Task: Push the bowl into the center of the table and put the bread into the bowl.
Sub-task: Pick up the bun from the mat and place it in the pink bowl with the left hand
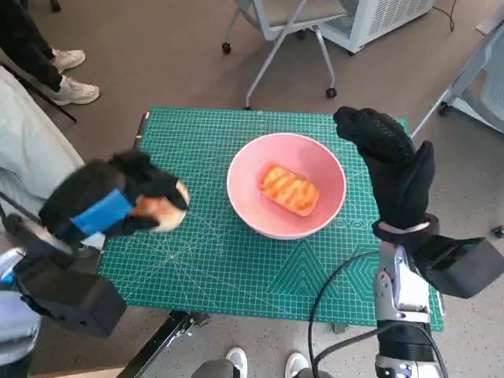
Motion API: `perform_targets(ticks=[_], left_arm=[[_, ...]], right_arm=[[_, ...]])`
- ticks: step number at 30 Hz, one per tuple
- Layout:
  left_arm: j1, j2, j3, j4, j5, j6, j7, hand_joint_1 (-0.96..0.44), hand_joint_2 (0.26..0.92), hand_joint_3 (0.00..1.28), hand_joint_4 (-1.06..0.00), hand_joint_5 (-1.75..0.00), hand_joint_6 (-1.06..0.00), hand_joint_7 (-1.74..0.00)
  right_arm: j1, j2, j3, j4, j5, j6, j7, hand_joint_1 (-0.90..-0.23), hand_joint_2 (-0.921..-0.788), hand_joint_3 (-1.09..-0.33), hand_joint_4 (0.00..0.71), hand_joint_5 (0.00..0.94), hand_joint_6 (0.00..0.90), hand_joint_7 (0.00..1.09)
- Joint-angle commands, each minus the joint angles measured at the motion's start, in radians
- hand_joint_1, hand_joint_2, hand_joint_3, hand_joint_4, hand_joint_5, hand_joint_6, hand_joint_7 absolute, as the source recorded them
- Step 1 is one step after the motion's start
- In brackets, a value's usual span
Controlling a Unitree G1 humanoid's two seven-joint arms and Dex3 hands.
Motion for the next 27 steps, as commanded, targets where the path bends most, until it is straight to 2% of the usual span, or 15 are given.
perform_targets(ticks=[1,16,23,27], left_arm=[[-0.1,-0.031,-0.048,-0.018,0.004,0.016,0.009,0.0,0.876,0.0,-0.86,-0.99,-0.79,-0.98],[-0.467,-0.168,-0.258,0.101,0.087,0.061,-0.021,0.0,0.862,0.0,-0.91,-0.93,-0.81,-0.95],[-0.604,-0.248,-0.341,0.241,0.092,0.054,-0.045,0.0,0.885,0.01,-0.84,-1.05,-0.76,-0.97],[-0.663,-0.29,-0.383,0.367,0.089,0.008,-0.046,0.0,0.901,0.01,-0.79,-1.11,-0.74,-0.99]], right_arm=[[0.012,-0.006,-0.004,0.009,0.006,0.014,0.012,-0.683,-0.921,-0.766,0.236,0.003,0.081,0.57],[0.025,-0.012,-0.012,0.012,0.014,0.007,0.023,-0.684,-0.921,-0.765,0.238,0.003,0.081,0.57],[0.037,-0.016,-0.016,0.003,0.018,0.008,0.02,-0.682,-0.921,-0.765,0.238,0.003,0.082,0.57],[0.046,-0.018,-0.02,-0.002,0.018,0.007,0.016,-0.679,-0.921,-0.765,0.238,0.002,0.082,0.57]])
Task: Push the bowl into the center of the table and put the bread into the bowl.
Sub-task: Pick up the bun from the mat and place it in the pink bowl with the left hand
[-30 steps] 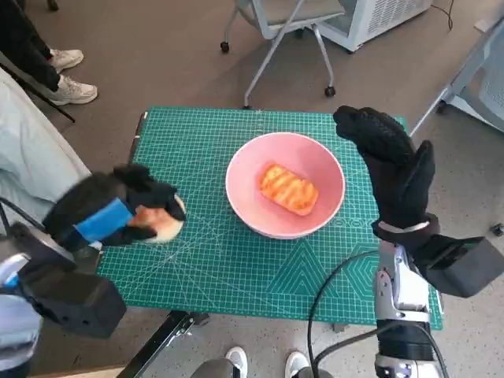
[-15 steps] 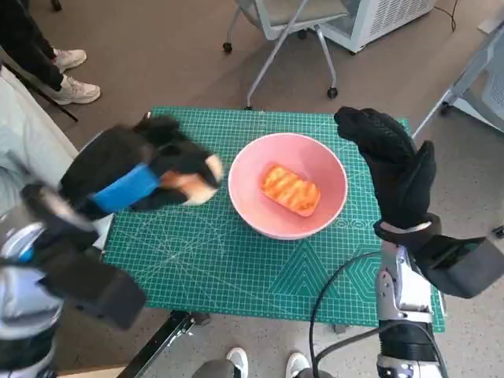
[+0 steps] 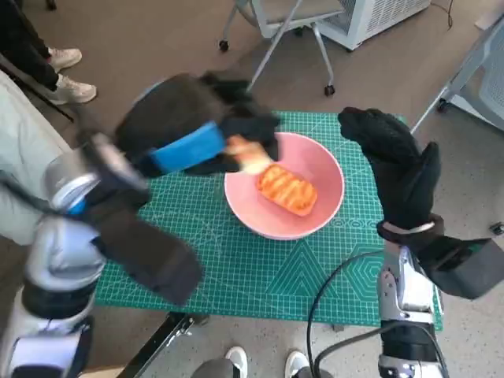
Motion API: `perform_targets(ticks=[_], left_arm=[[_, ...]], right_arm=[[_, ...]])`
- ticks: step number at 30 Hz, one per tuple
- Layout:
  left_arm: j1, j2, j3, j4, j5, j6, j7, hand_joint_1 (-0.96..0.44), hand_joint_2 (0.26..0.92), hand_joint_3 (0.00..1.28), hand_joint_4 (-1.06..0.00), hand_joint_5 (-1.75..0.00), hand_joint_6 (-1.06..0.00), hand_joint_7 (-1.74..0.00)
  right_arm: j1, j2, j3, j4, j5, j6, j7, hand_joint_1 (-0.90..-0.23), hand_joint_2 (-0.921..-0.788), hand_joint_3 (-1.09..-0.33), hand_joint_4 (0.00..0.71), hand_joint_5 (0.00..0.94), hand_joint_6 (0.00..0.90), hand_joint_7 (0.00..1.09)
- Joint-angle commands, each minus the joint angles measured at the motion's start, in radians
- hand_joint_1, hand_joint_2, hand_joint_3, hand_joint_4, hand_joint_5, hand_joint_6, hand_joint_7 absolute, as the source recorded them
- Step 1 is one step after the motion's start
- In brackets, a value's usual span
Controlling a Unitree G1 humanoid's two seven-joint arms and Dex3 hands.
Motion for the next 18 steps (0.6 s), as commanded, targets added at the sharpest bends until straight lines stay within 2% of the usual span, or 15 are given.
perform_targets(ticks=[1,9,18], left_arm=[[-0.069,-0.046,-0.049,0.134,0.002,-0.051,-0.008,0.0,0.905,0.01,-0.78,-1.12,-0.73,-1.0],[-0.126,-0.106,-0.105,0.321,0.026,-0.143,0.011,0.0,0.912,0.02,-0.76,-1.18,-0.71,-0.99],[-0.148,-0.164,-0.16,0.491,0.085,-0.172,0.041,0.0,0.92,0.04,-0.72,-1.16,-0.65,-1.12]], right_arm=[[0.037,-0.004,-0.01,-0.002,0.0,0.008,-0.001,-0.678,-0.921,-0.765,0.238,0.002,0.082,0.57],[0.049,-0.005,-0.023,-0.009,-0.016,-0.001,-0.023,-0.676,-0.921,-0.764,0.239,0.003,0.087,0.57],[0.059,0.0,-0.029,-0.021,-0.027,-0.004,-0.057,-0.674,-0.921,-0.766,0.241,0.003,0.093,0.56]])
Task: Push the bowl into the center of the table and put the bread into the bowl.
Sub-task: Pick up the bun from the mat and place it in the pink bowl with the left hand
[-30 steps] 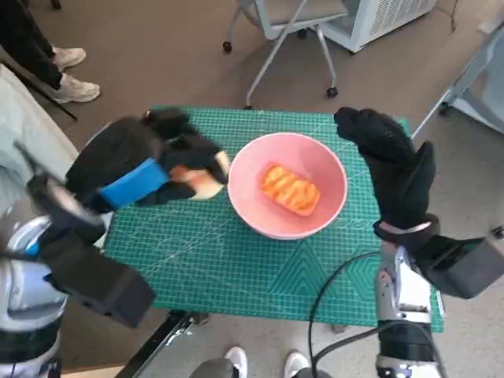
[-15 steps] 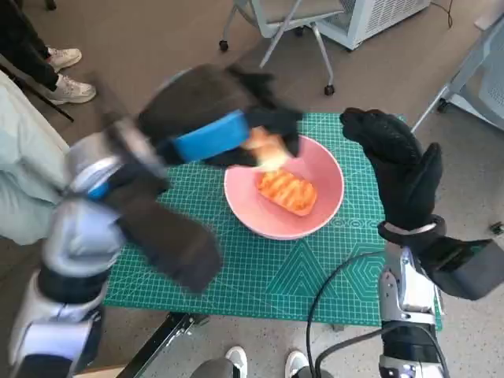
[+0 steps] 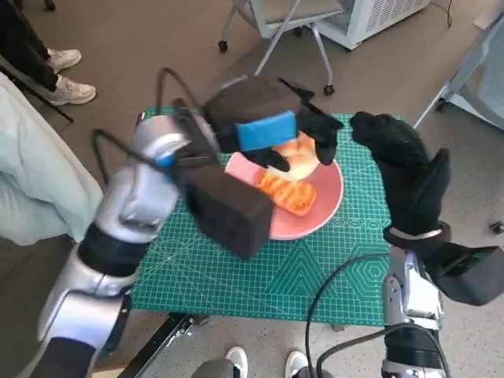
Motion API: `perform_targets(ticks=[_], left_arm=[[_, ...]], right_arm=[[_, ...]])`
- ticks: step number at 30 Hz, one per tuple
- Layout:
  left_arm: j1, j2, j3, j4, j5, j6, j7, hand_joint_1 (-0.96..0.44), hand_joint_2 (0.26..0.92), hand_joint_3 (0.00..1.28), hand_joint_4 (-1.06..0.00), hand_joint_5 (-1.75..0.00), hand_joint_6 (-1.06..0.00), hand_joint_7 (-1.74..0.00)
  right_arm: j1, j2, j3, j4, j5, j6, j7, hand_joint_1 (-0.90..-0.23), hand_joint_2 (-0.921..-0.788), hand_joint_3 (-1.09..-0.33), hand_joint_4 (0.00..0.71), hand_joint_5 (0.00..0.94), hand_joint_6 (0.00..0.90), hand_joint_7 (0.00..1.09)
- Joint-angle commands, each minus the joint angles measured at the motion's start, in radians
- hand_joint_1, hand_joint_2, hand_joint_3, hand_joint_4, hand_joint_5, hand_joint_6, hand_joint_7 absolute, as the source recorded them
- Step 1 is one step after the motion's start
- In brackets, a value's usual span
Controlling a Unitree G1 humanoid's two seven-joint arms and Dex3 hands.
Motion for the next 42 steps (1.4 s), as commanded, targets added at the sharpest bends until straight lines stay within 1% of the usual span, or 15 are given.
perform_targets(ticks=[1,4,6,7,8,9,10,11,14,17,22,25,33,41,42], left_arm=[[-0.032,-0.032,-0.026,0.079,0.033,0.001,0.017,0.0,0.92,0.05,-0.72,-1.16,-0.64,-1.12],[-0.036,-0.055,-0.034,0.13,0.041,0.033,0.009,0.0,0.92,0.09,-0.69,-1.23,-0.58,-1.14],[-0.038,-0.073,-0.045,0.174,0.048,0.073,-0.008,0.0,0.921,0.15,-0.65,-1.28,-0.49,-1.22],[-0.038,-0.077,-0.05,0.188,0.051,0.085,-0.013,0.0,0.882,0.18,-0.54,-0.99,-0.4,-1.01],[-0.039,-0.08,-0.053,0.197,0.052,0.092,-0.017,0.0,0.873,0.17,-0.53,-0.84,-0.4,-0.88],[-0.039,-0.083,-0.058,0.209,0.054,0.102,-0.023,0.0,0.869,0.15,-0.54,-0.57,-0.42,-0.65],[-0.039,-0.088,-0.061,0.227,0.056,0.113,-0.027,-0.01,0.863,0.12,-0.5,-0.37,-0.42,-0.48],[-0.04,-0.091,-0.063,0.24,0.057,0.12,-0.031,-0.02,0.857,0.1,-0.46,-0.24,-0.41,-0.34],[-0.032,-0.096,-0.065,0.254,0.061,0.141,-0.036,-0.05,0.852,0.05,-0.39,-0.08,-0.4,-0.15],[-0.02,-0.096,-0.069,0.251,0.07,0.161,-0.034,-0.07,0.848,0.04,-0.35,-0.03,-0.39,-0.07],[0.02,-0.074,-0.056,0.173,0.064,0.191,-0.044,-0.1,0.848,0.03,-0.32,0.0,-0.38,-0.03],[0.046,-0.057,-0.037,0.105,0.047,0.214,-0.06,-0.09,0.848,0.02,-0.32,0.0,-0.38,-0.03],[0.113,-0.001,0.048,-0.069,-0.025,0.252,-0.102,-0.11,0.851,0.02,-0.31,0.0,-0.37,-0.01],[0.126,0.01,0.054,-0.107,-0.041,0.273,-0.112,-0.12,0.854,0.01,-0.31,0.0,-0.37,0.0],[0.166,0.021,0.139,-0.148,-0.145,0.241,-0.121,-0.12,0.854,0.01,-0.31,0.0,-0.37,0.0]], right_arm=[[0.026,0.002,-0.006,-0.003,-0.024,-0.001,-0.025,-0.674,-0.921,-0.766,0.241,0.003,0.093,0.56],[0.028,0.003,-0.01,-0.001,-0.026,-0.006,-0.032,-0.675,-0.921,-0.764,0.243,0.004,0.097,0.56],[0.027,0.004,-0.013,0.002,-0.025,-0.012,-0.034,-0.676,-0.921,-0.763,0.244,0.004,0.099,0.56],[0.027,0.004,-0.013,0.004,-0.024,-0.014,-0.034,-0.676,-0.921,-0.762,0.245,0.004,0.101,0.55],[0.026,0.004,-0.014,0.005,-0.024,-0.016,-0.035,-0.676,-0.921,-0.761,0.245,0.004,0.101,0.55],[0.026,0.004,-0.014,0.005,-0.025,-0.018,-0.037,-0.677,-0.921,-0.761,0.245,0.004,0.102,0.55],[0.025,0.005,-0.014,0.007,-0.026,-0.023,-0.039,-0.677,-0.921,-0.761,0.245,0.004,0.103,0.55],[0.025,0.006,-0.014,0.008,-0.027,-0.026,-0.04,-0.677,-0.921,-0.76,0.246,0.005,0.103,0.55],[0.023,0.008,-0.012,0.014,-0.03,-0.036,-0.04,-0.679,-0.921,-0.758,0.248,0.005,0.104,0.54],[0.022,0.011,-0.01,0.018,-0.035,-0.044,-0.042,-0.681,-0.921,-0.76,0.249,0.005,0.103,0.53],[0.017,0.011,-0.008,0.023,-0.035,-0.05,-0.041,-0.682,-0.921,-0.765,0.249,0.004,0.102,0.52],[0.017,0.011,-0.008,0.022,-0.036,-0.052,-0.04,-0.682,-0.921,-0.766,0.25,0.004,0.104,0.51],[0.01,0.007,-0.009,0.02,-0.026,-0.042,-0.036,-0.681,-0.921,-0.768,0.251,0.004,0.107,0.51],[0.009,0.006,-0.009,0.018,-0.025,-0.04,-0.036,-0.681,-0.921,-0.767,0.252,0.003,0.112,0.5],[0.002,0.003,-0.006,-0.001,-0.029,-0.028,-0.044,-0.681,-0.921,-0.767,0.252,0.003,0.112,0.5]])
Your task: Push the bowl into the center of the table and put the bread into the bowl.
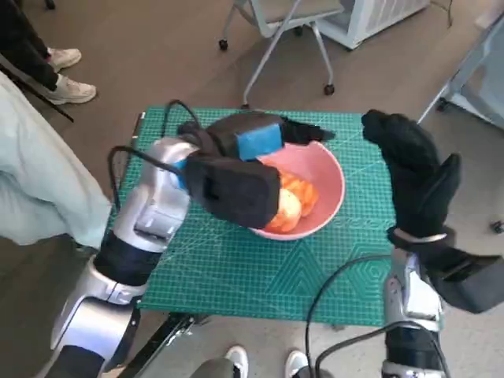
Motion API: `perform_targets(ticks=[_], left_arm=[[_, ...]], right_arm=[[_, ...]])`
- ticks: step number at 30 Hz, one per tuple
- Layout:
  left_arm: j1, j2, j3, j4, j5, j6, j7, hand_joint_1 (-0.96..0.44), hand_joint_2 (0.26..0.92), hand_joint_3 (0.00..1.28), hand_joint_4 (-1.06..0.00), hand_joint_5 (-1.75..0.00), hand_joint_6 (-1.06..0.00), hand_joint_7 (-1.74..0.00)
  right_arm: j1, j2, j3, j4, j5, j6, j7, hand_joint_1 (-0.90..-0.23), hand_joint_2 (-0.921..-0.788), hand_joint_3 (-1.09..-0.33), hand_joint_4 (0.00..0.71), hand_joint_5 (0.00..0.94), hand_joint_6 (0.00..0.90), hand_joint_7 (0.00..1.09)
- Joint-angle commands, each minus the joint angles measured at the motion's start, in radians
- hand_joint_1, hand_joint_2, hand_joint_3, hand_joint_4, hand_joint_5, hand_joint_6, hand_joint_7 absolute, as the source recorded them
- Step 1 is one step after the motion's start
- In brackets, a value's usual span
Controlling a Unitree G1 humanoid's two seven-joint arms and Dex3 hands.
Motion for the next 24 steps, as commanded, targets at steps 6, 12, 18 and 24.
perform_targets(ticks=[6,12,18,24], left_arm=[[0.164,-0.025,0.313,-0.076,-0.427,-0.193,0.003,-0.22,0.869,0.02,-0.3,0.0,-0.37,-0.01],[0.202,-0.141,0.406,-0.058,-0.613,-0.278,0.059,-0.3,0.906,0.04,-0.34,-0.02,-0.4,-0.03],[0.237,-0.215,0.441,-0.045,-0.706,-0.31,0.105,-0.42,0.835,0.33,-0.18,-0.32,-0.08,-0.71],[0.278,-0.241,0.445,-0.086,-0.753,-0.29,0.126,-0.56,0.908,0.33,-0.06,-0.5,-0.01,-0.82]], right_arm=[[-0.024,-0.013,0.008,-0.071,-0.014,0.066,-0.028,-0.685,-0.921,-0.765,0.251,0.002,0.117,0.49],[-0.049,-0.026,0.014,-0.105,-0.03,0.096,-0.043,-0.683,-0.921,-0.773,0.247,0.0,0.116,0.49],[-0.064,-0.032,0.024,-0.144,-0.045,0.123,-0.058,-0.673,-0.921,-0.784,0.242,0.0,0.112,0.5],[-0.08,-0.039,0.029,-0.155,-0.072,0.126,-0.064,-0.669,-0.921,-0.788,0.236,0.0,0.102,0.51]])
